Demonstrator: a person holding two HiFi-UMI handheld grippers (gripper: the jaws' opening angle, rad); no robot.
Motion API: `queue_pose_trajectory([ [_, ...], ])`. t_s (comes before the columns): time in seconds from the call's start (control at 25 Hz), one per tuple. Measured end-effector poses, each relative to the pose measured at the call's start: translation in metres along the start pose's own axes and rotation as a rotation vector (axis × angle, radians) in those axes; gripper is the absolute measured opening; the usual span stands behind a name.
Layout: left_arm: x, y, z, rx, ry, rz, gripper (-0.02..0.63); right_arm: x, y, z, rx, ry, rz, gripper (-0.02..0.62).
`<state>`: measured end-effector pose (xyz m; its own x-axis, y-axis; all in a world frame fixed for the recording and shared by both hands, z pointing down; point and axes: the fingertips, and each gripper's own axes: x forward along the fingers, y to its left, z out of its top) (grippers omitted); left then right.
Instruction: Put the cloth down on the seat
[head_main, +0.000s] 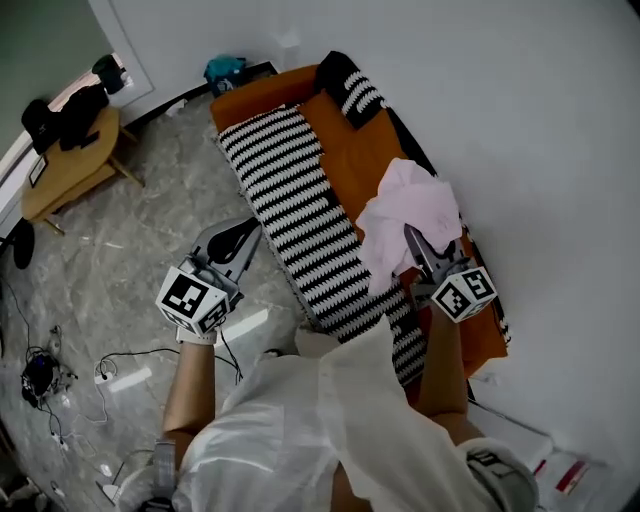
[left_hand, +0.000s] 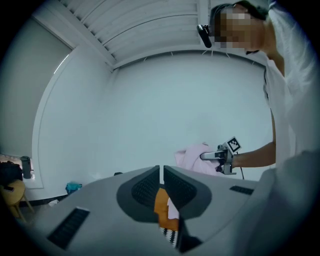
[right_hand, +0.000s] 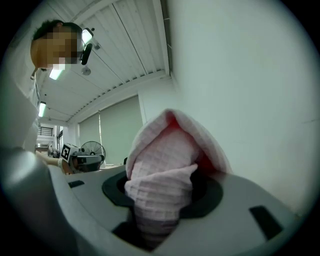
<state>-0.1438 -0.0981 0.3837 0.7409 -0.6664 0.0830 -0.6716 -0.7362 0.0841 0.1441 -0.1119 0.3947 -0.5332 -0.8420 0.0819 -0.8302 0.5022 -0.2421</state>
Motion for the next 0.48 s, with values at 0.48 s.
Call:
queue_pose_trajectory([
  [0.48,0.123,0.011,-0.008,0.006,0.072,0.024,0.035,0.112,-0.148,-0.01,-0.083,0.168,0.158,0.21],
])
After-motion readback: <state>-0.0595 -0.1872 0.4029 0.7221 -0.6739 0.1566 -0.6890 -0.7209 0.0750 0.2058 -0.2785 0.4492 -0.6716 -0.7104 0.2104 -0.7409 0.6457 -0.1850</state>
